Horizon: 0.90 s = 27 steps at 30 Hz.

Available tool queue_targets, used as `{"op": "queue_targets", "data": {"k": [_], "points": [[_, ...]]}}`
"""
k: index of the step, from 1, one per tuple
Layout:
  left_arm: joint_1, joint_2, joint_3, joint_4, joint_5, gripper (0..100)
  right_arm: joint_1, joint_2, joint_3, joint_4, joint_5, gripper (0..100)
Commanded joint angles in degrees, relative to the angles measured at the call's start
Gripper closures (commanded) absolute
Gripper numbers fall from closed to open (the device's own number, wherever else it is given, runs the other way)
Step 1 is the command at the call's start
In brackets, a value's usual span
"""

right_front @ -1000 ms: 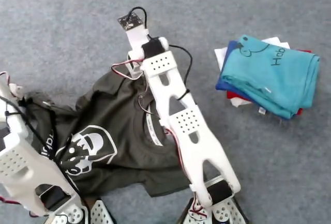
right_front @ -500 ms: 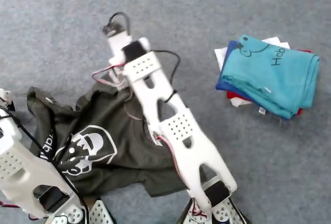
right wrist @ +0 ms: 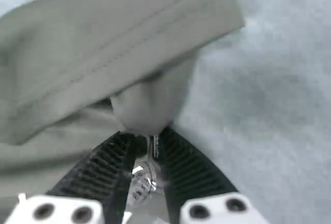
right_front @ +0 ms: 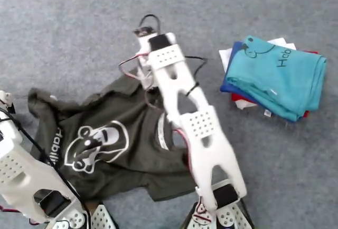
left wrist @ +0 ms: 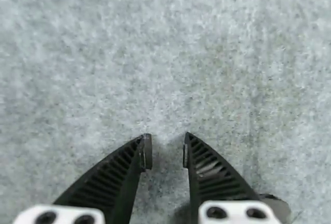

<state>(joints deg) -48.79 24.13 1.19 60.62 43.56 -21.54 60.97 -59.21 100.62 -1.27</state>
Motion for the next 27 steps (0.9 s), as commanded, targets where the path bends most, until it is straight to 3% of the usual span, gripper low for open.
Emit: {"op": "queue_targets", "data": {"k": [1, 8, 16, 20, 25, 27], "points": [[-0.48, -0.44, -2.15, -0.35, -0.7, 88, 3.43, -12.62, 16.13, 0.62, 0.35, 98.5], [-0.4, -0.44, -2.15, -0.26, -0.7, 88, 5.54, -25.71, 42.59, -1.14, 4.48, 97.6], [-0.4, -0.44, -2.15, -0.26, -0.7, 88, 7.56, -34.59, 38.37, 0.09, 4.75, 69.9], [-0.31, -0.44, -2.15, -0.44, -0.7, 88, 5.8, -37.23, 32.48, 0.35, 6.51, 74.3], [-0.31, -0.44, -2.15, -0.53, -0.7, 88, -2.73, -35.56, 29.93, -0.7, 5.45, 99.2], [-0.31, -0.44, -2.15, -0.53, -0.7, 88, -5.01, -32.57, 30.02, -0.44, 4.66, 95.9]]}}
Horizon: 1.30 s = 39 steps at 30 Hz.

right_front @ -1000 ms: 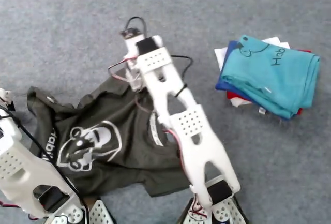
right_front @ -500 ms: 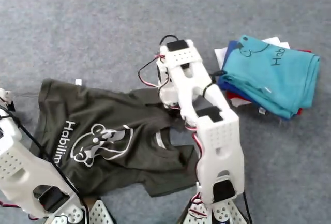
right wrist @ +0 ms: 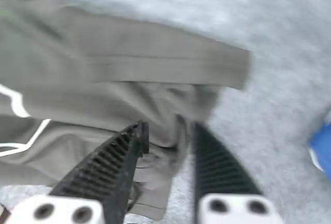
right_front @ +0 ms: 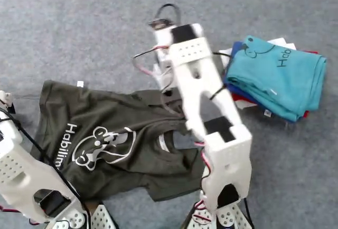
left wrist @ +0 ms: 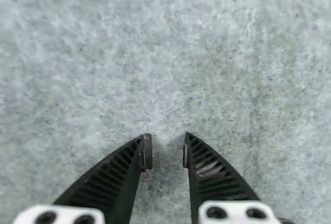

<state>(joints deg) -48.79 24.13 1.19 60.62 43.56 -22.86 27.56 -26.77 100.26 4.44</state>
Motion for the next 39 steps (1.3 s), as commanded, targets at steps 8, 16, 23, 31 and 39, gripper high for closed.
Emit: {"op": "queue_targets", "data": {"k": [8, 16, 23, 31, 39], "points": [[-0.31, -0.35, -2.15, -0.62, -0.79, 88, -4.75, 17.27, -10.51, -0.44, -3.43, 98.3], [0.4, -0.35, -2.15, -0.62, -0.79, 88, -4.13, 29.14, -34.42, -1.41, -2.99, 98.2], [1.19, -0.35, -2.15, -0.44, -0.88, 88, -1.23, 39.6, -53.23, -5.63, -1.76, 98.1], [1.19, -0.35, -2.15, -0.53, -0.88, 88, 6.33, 51.03, -67.21, -16.18, 0.97, 98.3], [1.19, -0.18, -2.15, -0.53, -0.88, 88, 9.93, 42.68, -69.05, -15.03, 1.05, 98.3]]}}
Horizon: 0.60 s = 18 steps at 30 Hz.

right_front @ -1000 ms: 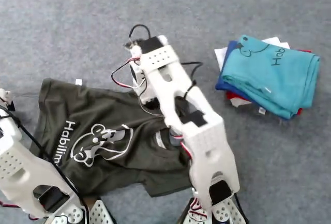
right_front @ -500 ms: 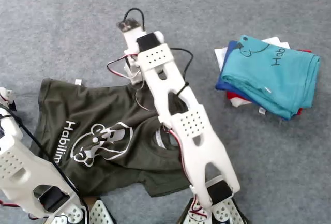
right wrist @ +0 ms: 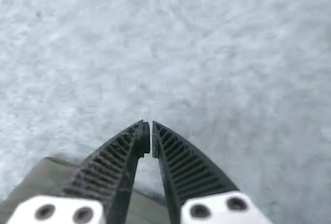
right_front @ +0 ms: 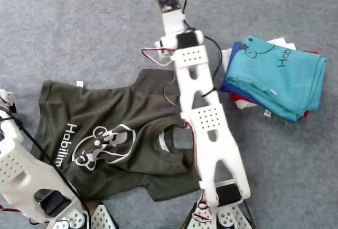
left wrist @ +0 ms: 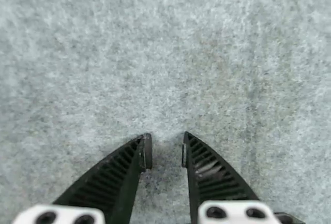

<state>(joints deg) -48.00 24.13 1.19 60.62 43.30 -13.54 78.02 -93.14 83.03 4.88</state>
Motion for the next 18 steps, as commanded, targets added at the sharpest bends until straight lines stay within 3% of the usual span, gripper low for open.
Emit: {"op": "queue_targets", "data": {"k": [1, 6, 9, 13, 18], "points": [[0.4, 0.35, -2.15, -0.53, -0.62, 88, 0.62, -9.45, -2.59, 4.57, 0.7, 98.1], [0.31, 1.93, -2.77, -0.26, -0.62, 88, 1.93, -13.85, -1.89, 18.55, 5.71, 97.9], [0.31, 1.93, -2.77, -0.26, -1.67, 88, 5.63, -14.11, 0.31, 18.2, 5.54, 97.3], [0.4, 1.93, -2.77, -0.44, -2.02, 88, 8.18, -14.55, 9.54, 18.29, 5.36, 85.9], [0.4, 1.93, -2.77, -0.53, -2.02, 88, 6.51, -18.42, 20.79, 18.11, 2.37, 77.9]]}}
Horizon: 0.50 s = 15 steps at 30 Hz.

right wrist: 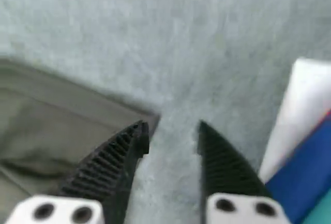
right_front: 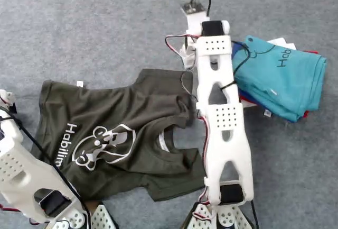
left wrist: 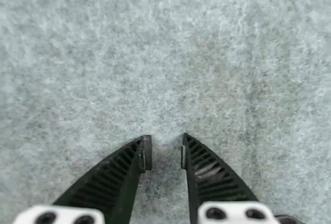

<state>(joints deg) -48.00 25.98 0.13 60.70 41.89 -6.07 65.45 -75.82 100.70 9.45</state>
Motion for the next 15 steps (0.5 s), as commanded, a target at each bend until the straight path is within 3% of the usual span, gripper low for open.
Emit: {"op": "queue_targets", "data": {"k": [1, 15], "points": [[0.4, 0.09, -1.71, -0.62, -0.62, 88, -1.32, -6.46, 4.35, 0.35, -3.6, 77.9], [0.48, 0.62, -2.95, -0.26, -0.62, 88, -5.98, -3.38, 4.79, 0.35, -9.32, 77.8]]}}
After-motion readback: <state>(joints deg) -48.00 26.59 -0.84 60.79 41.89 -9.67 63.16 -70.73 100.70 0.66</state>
